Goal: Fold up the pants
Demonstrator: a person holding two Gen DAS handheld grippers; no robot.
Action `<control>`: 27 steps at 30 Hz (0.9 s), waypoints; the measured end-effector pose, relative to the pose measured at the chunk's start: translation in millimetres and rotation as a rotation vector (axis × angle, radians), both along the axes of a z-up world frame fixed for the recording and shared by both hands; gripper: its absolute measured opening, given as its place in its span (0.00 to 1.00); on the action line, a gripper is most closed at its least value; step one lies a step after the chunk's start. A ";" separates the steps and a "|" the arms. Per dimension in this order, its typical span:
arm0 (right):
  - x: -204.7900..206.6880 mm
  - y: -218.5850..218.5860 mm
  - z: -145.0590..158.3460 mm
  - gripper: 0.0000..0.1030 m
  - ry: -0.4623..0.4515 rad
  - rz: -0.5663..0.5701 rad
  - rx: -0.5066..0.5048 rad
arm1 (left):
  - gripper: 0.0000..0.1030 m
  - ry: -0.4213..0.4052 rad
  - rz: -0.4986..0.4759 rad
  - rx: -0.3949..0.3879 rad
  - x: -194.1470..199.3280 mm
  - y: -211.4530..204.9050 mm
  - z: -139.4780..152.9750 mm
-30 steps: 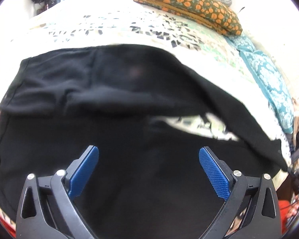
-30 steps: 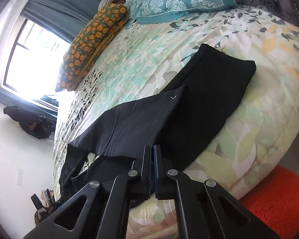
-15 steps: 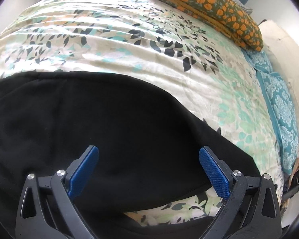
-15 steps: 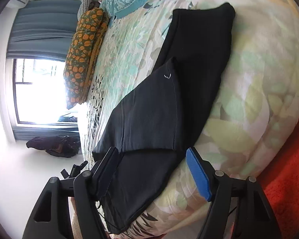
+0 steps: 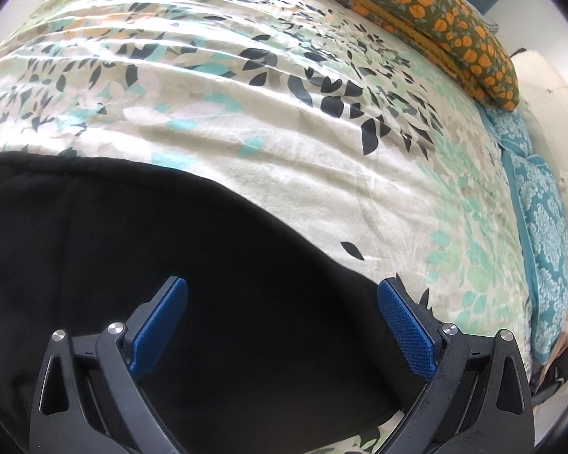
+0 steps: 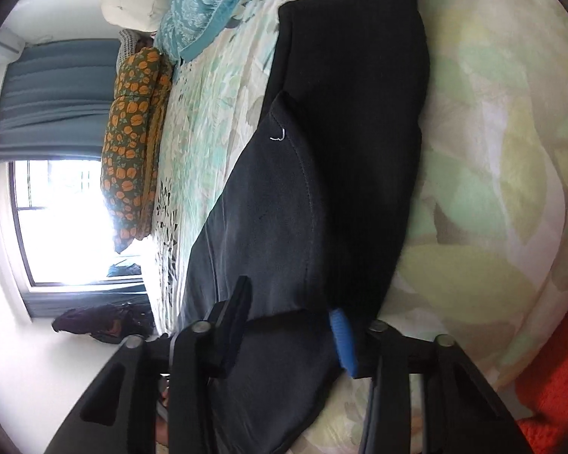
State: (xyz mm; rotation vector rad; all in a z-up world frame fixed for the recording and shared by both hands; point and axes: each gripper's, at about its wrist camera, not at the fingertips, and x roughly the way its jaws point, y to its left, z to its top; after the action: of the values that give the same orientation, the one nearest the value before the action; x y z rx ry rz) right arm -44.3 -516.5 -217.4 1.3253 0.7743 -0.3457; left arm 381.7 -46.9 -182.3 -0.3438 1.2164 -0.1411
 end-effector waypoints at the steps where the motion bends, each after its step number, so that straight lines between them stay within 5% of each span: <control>1: -0.5 0.3 2.1 0.07 -0.004 0.008 -0.015 | 0.96 0.012 0.011 -0.015 4.6 0.2 -3.1; 4: 1.9 3.8 24.3 0.07 -0.033 0.063 -0.117 | 0.91 0.030 0.070 -0.071 14.3 4.4 -10.5; 7: 4.3 3.4 51.6 0.06 -0.095 0.099 -0.185 | 0.05 0.114 0.122 -0.104 21.5 11.9 -25.9; 12: 37.3 -26.6 79.3 0.06 -0.129 0.138 -0.221 | 0.03 0.084 0.214 -0.301 9.6 35.2 5.6; 16: 90.3 -57.6 134.2 0.06 -0.254 0.230 -0.319 | 0.02 -0.106 0.182 -0.361 -31.6 52.6 86.5; 19: 92.4 -80.6 156.8 0.06 -0.279 0.302 -0.350 | 0.02 -0.220 0.111 -0.371 -108.1 70.7 121.6; 23: 66.9 -99.8 105.9 0.05 -0.065 0.382 -0.364 | 0.03 -0.135 0.001 -0.233 -225.3 62.2 75.9; 27: 44.0 -108.2 24.4 0.06 0.197 0.405 -0.348 | 0.03 0.044 0.013 -0.206 -267.3 45.4 2.1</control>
State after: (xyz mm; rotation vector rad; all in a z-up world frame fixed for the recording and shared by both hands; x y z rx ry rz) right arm -0.4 -624.7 -193.1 0.7923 1.0714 -0.2723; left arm 114.4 -1.4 -180.2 -0.5363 1.2462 -0.2497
